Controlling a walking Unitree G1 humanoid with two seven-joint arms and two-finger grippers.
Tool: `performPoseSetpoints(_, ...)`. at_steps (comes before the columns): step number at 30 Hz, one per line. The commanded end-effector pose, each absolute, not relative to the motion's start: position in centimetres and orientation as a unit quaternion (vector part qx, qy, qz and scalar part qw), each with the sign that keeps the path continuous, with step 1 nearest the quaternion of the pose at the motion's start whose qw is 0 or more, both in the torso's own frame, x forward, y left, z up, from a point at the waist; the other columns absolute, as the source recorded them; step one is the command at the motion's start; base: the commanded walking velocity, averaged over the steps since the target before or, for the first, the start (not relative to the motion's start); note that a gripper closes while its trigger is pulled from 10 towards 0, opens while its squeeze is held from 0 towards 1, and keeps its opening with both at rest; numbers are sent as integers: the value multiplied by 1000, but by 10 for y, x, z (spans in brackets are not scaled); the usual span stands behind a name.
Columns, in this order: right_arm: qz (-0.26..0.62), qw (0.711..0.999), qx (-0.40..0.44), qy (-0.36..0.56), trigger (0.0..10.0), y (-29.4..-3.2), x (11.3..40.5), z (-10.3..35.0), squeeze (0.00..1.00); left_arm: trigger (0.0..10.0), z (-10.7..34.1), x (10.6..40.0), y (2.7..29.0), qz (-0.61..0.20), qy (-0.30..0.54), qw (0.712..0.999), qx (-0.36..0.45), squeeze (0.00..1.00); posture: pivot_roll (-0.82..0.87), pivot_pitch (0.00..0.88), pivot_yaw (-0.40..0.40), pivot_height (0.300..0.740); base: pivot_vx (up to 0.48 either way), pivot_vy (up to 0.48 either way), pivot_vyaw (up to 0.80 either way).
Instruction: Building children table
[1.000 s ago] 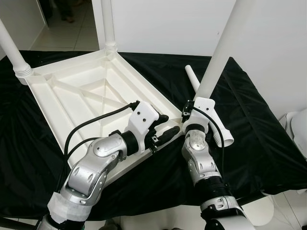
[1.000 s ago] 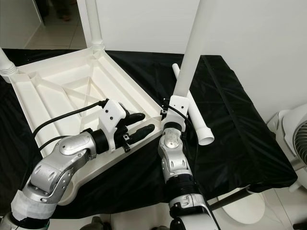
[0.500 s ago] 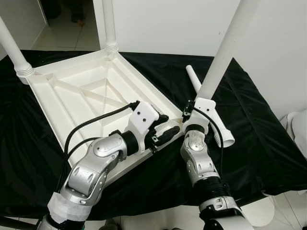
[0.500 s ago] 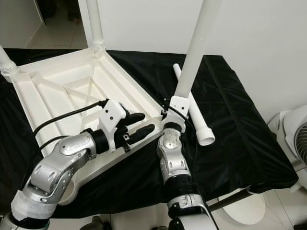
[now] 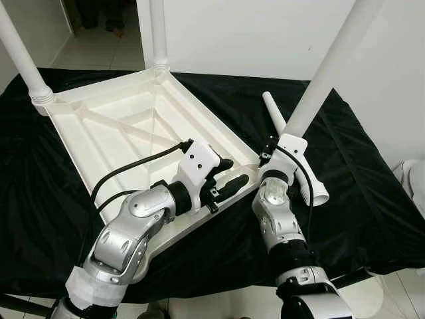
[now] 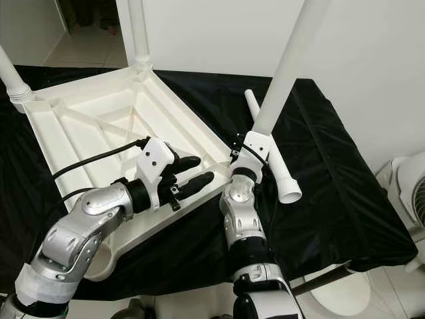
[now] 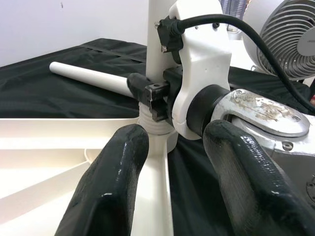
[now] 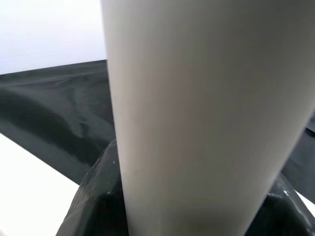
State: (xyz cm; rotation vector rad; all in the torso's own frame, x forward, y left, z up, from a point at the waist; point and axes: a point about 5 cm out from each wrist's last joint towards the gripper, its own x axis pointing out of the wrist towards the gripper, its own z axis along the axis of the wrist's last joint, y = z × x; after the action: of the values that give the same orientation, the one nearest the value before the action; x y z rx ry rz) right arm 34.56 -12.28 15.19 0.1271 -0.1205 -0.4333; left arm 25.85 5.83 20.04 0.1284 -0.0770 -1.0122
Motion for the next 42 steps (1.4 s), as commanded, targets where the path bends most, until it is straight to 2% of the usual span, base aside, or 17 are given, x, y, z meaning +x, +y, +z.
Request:
performPoseSetpoints(1,-259,963,58,-37,10000,-140,344,142,0,10000,201,259,58,-483,-34,873,62,0,97,62,-33,740,0,0,0)
performPoseSetpoints(19,-261,962,56,-54,10000,-143,346,145,0,10000,201,258,57,-486,-33,871,62,0,95,60,-29,740,0,0,0)
performPoseSetpoints(20,-257,963,60,-56,10000,-142,346,145,878,10000,201,258,57,-486,-33,871,62,0,96,60,-30,740,0,0,0)
performPoseSetpoints(21,-254,964,62,-57,10000,-142,346,145,1000,10000,200,258,57,-486,-33,871,62,0,96,59,-30,740,0,0,0)
performPoseSetpoints(31,-239,966,59,-71,10000,-140,347,148,1000,10000,200,257,56,-488,-33,870,62,0,95,51,-30,740,0,0,0)
performPoseSetpoints(35,-209,973,51,-82,10000,-138,349,151,1000,10000,200,258,56,-488,-34,870,62,0,93,48,-32,740,0,0,0)
performPoseSetpoints(36,-190,977,47,-86,0,-136,351,152,0,10000,201,258,56,-488,-35,870,62,0,93,48,-32,740,0,0,0)
performPoseSetpoints(42,-152,981,63,-104,0,-142,357,161,0,10000,201,259,56,-485,-36,871,61,0,87,57,-34,740,0,0,0)
